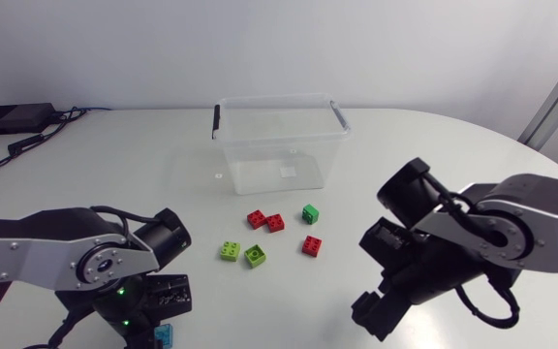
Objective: Place the duplo bricks in the container
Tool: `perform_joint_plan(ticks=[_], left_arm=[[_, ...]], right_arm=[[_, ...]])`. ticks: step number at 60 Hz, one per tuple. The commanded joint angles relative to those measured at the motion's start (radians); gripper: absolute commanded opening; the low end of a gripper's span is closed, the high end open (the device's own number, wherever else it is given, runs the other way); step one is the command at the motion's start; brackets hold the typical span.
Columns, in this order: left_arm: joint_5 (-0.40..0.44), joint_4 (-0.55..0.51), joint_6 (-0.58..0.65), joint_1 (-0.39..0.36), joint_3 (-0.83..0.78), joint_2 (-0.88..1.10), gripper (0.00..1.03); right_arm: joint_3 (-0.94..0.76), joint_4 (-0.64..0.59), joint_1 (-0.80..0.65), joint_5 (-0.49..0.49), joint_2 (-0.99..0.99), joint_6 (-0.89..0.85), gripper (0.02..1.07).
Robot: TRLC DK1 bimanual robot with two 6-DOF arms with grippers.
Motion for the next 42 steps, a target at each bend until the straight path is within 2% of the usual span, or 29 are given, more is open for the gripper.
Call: perform_joint_plan(ticks=[1, 12, 17, 25, 42], left_arm=[[0.007, 0.006, 0.039, 0.010, -0.020, 0.040, 0.55], [0.028, 0.021, 0.057, 0.044, -0.002, 0.075, 0.50], [0.036, 0.022, 0.057, 0.052, 0.011, 0.090, 0.45], [0.045, 0.021, 0.054, 0.063, 0.029, 0.092, 0.44], [0.077, 0.022, 0.048, 0.063, 0.041, 0.069, 0.41]], right_arm=[[-0.018, -0.026, 0.044, -0.007, 0.046, 0.025, 0.97], [-0.003, -0.059, 0.107, -0.021, 0.125, 0.065, 0.97], [0.031, -0.114, 0.132, -0.036, 0.181, 0.077, 0.97], [0.086, -0.195, 0.192, -0.043, 0.232, 0.109, 0.97], [0.089, -0.181, 0.259, -0.043, 0.313, 0.154, 0.97]])
